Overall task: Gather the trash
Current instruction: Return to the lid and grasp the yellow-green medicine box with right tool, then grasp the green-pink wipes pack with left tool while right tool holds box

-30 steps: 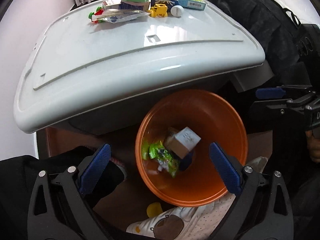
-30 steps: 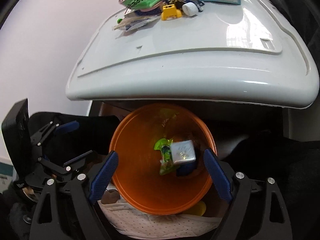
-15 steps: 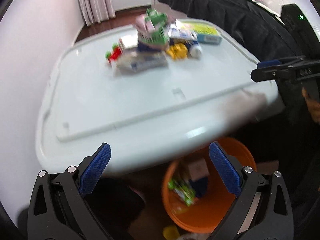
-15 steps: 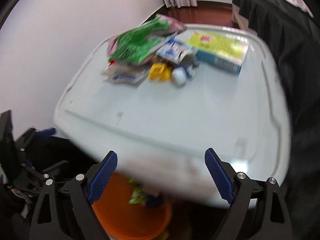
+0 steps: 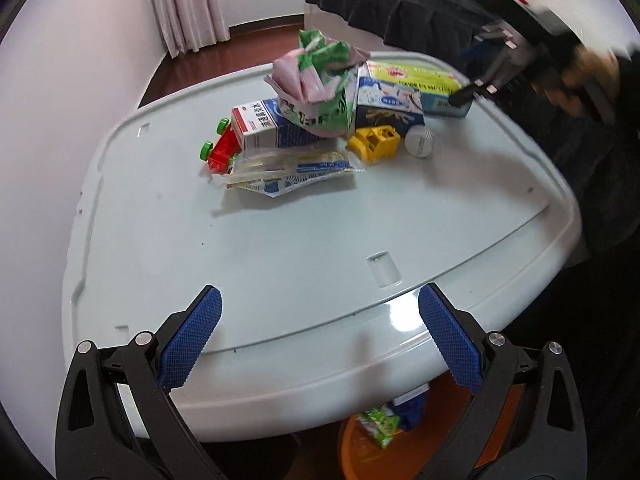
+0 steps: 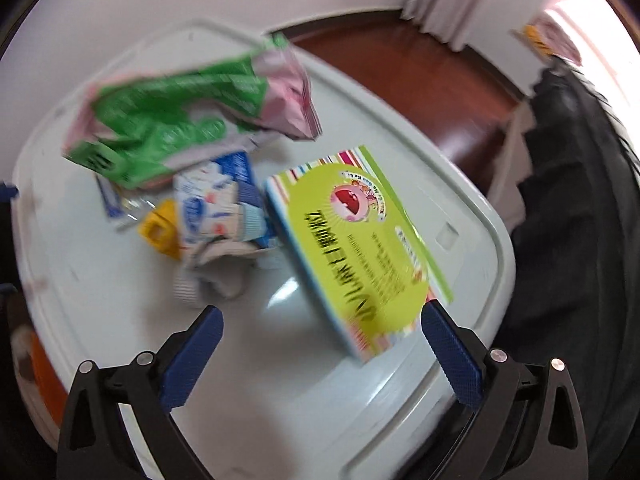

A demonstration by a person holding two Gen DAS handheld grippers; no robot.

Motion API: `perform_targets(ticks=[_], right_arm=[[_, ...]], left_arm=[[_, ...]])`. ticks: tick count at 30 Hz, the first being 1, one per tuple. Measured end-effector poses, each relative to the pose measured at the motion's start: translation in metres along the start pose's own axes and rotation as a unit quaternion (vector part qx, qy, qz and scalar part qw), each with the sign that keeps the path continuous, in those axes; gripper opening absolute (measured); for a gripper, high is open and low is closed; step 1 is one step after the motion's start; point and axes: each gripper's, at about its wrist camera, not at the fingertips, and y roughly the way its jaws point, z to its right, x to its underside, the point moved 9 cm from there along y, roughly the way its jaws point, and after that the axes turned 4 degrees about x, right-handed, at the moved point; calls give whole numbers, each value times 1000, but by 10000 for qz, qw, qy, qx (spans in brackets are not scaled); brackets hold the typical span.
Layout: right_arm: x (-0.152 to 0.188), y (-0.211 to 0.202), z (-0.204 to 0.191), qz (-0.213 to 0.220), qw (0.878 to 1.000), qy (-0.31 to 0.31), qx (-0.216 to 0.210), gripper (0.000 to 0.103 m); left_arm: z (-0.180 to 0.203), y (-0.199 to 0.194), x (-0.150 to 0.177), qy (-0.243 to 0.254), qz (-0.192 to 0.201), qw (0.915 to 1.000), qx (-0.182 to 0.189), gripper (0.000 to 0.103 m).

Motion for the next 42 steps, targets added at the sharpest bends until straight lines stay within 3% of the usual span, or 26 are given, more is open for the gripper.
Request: perform_targets(ticks=[7, 13, 16, 19, 27, 28, 29, 30, 32, 36, 42], right_arm=[[-19, 47, 30, -381, 9975, -599, -49, 98], [-33, 80, 24, -621, 9937, -773, -526, 98], [-40, 86, 26, -551, 9948, -339, -782, 99], [-37, 85, 32, -426, 9966, 3, -710, 98], [14, 63, 41, -377, 9910, 1187, -485, 93], [28, 56, 46, -287, 9852, 1645, -375, 93], [28, 56, 46, -287, 9852, 1645, -375, 93], [46, 43, 52, -142, 9757, 2178, -194, 92], [53, 35, 54, -75, 9712, 2376, -128, 92], [81, -6, 47, 217, 9368, 3482, -255, 92], [102, -72, -41, 1002, 9121, 3891, -810, 92]], left_arm=[[3, 16, 3, 30, -211, 9998, 60, 96], [2, 21, 3, -35, -260, 9996, 97, 96], [1, 20, 2, -83, -246, 9996, 119, 96], [0, 17, 1, -142, -209, 9995, 176, 96], [-6, 2, -3, -394, 41, 9988, 278, 96], [-8, 0, -3, -405, 82, 9988, 258, 96], [-9, -2, -4, -400, 118, 9989, 218, 96], [-10, -4, -5, -381, 162, 9990, 144, 96], [-11, -7, -6, -374, 203, 9990, 125, 96], [-16, -16, -12, -528, 232, 9981, 230, 96], [-23, -27, -44, -340, 292, 9989, 134, 96]])
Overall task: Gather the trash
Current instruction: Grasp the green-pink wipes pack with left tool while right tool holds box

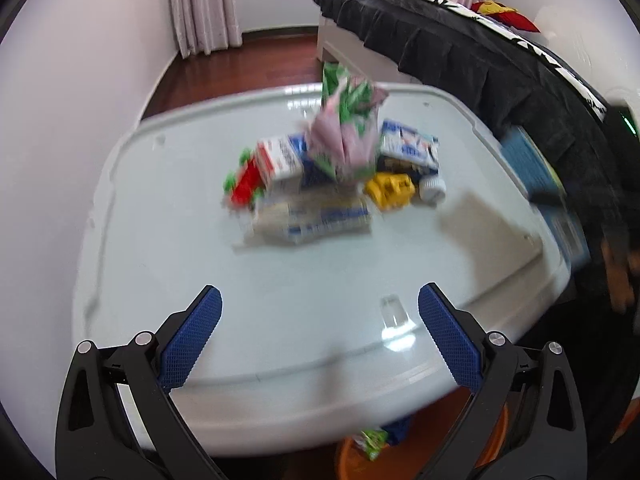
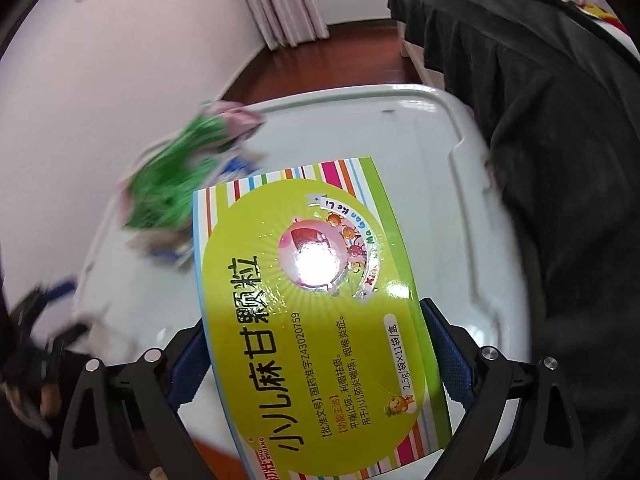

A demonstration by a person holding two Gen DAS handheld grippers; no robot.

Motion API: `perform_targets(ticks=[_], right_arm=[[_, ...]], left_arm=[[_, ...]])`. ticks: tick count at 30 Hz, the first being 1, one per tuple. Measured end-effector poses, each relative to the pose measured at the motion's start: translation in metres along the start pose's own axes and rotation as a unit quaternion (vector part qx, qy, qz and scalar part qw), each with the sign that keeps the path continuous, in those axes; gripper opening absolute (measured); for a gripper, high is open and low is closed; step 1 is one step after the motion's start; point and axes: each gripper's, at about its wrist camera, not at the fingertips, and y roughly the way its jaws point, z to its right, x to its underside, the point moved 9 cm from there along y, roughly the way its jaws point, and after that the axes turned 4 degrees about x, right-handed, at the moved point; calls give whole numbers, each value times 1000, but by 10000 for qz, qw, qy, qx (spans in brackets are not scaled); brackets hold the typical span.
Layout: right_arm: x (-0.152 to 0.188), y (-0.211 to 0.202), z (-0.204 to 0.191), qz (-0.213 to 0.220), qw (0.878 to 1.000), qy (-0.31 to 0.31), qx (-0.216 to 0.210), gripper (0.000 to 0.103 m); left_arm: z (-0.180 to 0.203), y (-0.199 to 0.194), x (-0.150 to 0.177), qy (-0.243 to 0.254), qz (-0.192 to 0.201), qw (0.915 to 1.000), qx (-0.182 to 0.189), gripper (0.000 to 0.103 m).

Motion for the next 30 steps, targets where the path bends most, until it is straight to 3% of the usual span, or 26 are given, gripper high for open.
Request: perform_targets(ticks=[8, 12, 17, 22, 24, 26, 30], right_arm=[[12, 14, -10, 177, 9997, 81, 144, 92], [17, 11, -12, 200, 9994, 273, -89, 93], [14, 19, -5, 82, 9972, 651, -359, 93], [10, 16, 2, 208, 9967, 729, -301, 93], [9, 18, 6, 193, 9959, 831, -307, 93], [9, 20, 9, 142, 9945, 965, -380, 93], [10, 20, 8, 128, 9948, 953, -338, 93]], left_arm=[[9, 13, -78, 748, 33, 9971, -135, 96], [13, 37, -109, 1078, -152, 9939, -185, 96], [18, 76, -132, 1249, -436, 9910, -185, 96], [17, 123, -141, 1405, -725, 9862, -501, 91], [18, 139, -136, 1439, -967, 9835, -515, 43], [19, 149, -132, 1325, -1144, 9836, -436, 32], [19, 139, -140, 1064, -918, 9890, -459, 19]])
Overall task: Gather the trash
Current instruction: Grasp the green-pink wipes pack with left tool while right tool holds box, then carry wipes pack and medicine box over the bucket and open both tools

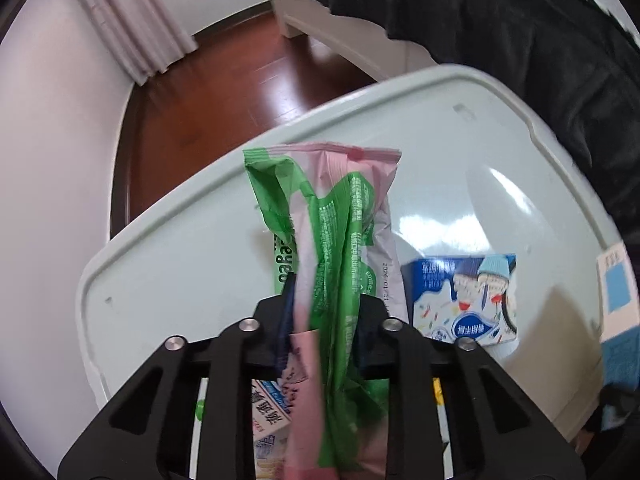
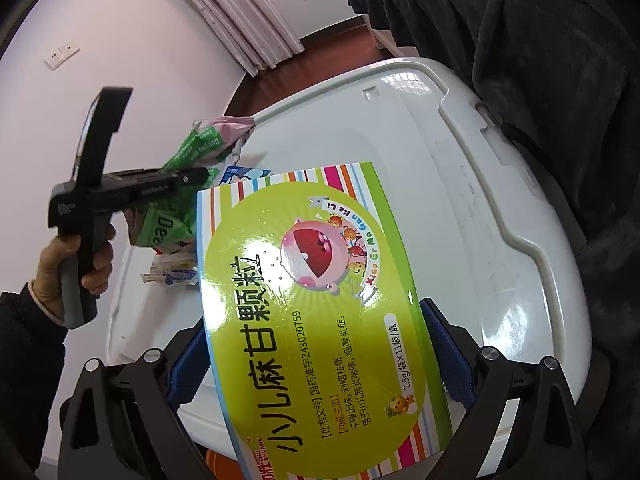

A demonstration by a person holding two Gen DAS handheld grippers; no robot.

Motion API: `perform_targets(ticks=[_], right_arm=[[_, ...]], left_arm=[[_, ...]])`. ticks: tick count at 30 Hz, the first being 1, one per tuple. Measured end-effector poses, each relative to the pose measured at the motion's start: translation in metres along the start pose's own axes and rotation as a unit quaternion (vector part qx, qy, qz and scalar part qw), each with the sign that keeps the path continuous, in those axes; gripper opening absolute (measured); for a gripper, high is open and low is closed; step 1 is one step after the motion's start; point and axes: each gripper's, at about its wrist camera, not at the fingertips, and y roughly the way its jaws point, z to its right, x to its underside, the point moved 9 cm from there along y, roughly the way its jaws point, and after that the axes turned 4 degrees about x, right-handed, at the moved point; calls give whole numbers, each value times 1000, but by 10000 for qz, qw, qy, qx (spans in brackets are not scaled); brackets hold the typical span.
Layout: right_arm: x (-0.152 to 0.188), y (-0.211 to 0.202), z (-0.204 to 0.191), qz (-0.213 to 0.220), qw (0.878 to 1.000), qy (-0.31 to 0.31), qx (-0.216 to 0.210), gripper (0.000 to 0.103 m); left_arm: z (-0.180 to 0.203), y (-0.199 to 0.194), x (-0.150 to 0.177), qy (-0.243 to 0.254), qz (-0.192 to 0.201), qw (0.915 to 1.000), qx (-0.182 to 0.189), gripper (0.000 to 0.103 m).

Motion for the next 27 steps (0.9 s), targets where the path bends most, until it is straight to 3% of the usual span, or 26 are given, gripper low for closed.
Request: perform_targets(ticks=[8, 15, 21, 27], right_arm=[[2, -5, -3, 100, 9998, -119, 111, 93], [3, -11, -11, 231, 9993, -255, 146, 93], [13, -22, -29, 320, 9979, -565, -8, 93], [47, -54, -61, 440, 9913, -1233, -165, 93]], left_arm=[[-8, -99, 21, -863, 916, 9911, 427, 18], [1, -179, 95, -970, 1493, 9836, 294, 18], [17, -192, 176, -1021, 1445, 9842, -70, 18], [49, -182, 242, -994, 1173, 9880, 176, 18]])
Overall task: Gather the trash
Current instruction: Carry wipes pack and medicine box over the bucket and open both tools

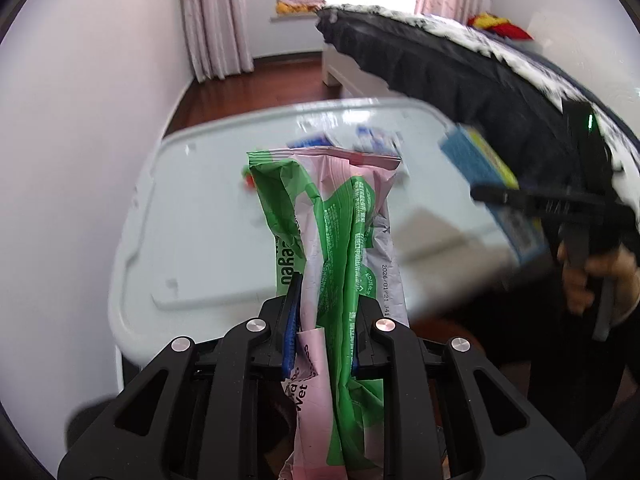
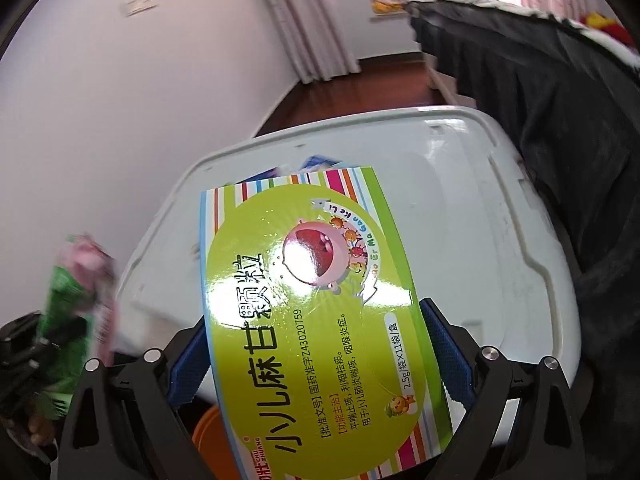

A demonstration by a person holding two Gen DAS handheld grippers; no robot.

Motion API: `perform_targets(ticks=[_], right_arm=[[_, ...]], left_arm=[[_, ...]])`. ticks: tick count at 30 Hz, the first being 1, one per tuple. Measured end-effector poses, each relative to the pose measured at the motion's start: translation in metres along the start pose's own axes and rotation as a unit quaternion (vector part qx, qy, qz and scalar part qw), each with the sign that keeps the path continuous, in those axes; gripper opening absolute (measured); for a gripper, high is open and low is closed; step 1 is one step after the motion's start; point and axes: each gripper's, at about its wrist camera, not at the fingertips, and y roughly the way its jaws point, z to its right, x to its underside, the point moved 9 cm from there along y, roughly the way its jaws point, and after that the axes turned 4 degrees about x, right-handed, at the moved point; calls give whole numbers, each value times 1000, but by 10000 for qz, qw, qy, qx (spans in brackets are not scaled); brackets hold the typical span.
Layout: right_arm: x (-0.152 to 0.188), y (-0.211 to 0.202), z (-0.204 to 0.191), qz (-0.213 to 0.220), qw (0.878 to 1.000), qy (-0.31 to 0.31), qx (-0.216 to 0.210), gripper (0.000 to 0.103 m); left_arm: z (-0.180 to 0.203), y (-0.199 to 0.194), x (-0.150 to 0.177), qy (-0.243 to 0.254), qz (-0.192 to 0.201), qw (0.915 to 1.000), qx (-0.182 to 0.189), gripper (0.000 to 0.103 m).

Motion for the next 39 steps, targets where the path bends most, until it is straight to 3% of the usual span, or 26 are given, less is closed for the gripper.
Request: perform_targets(ticks=[5, 11, 15, 21, 34, 35, 36, 37, 39], right_arm=[[47, -22, -23, -223, 9997, 26, -121, 93], [94, -41, -36, -579, 9977, 323, -113, 93], [130, -35, -45, -1067, 9932, 425, -205, 93], [159, -17, -45, -1634, 9840, 643, -291, 92], [172, -6, -51, -1913, 9788, 628, -382, 88], [171, -6, -50, -1916, 9791, 594, -343, 88], [170, -6, -51, -1926, 9792, 568, -307, 89], [170, -7, -51, -1938, 9790, 564, -272, 90], [167, -10, -47, -1889, 9796, 653, -226, 95]], left_arm=[[17, -1, 43, 266, -264, 9992, 125, 18], [19, 7, 87, 64, -794, 9962, 343, 18], [23, 21, 115, -89, -1253, 9908, 507, 18], [31, 36, 126, -78, -1571, 9849, 723, 18], [29, 40, 130, -147, -1738, 9821, 716, 20], [28, 40, 129, -128, -1738, 9825, 651, 37], [25, 40, 129, -109, -1777, 9827, 504, 82], [22, 41, 128, -119, -1800, 9830, 343, 96], [20, 37, 125, -172, -1699, 9846, 369, 96]])
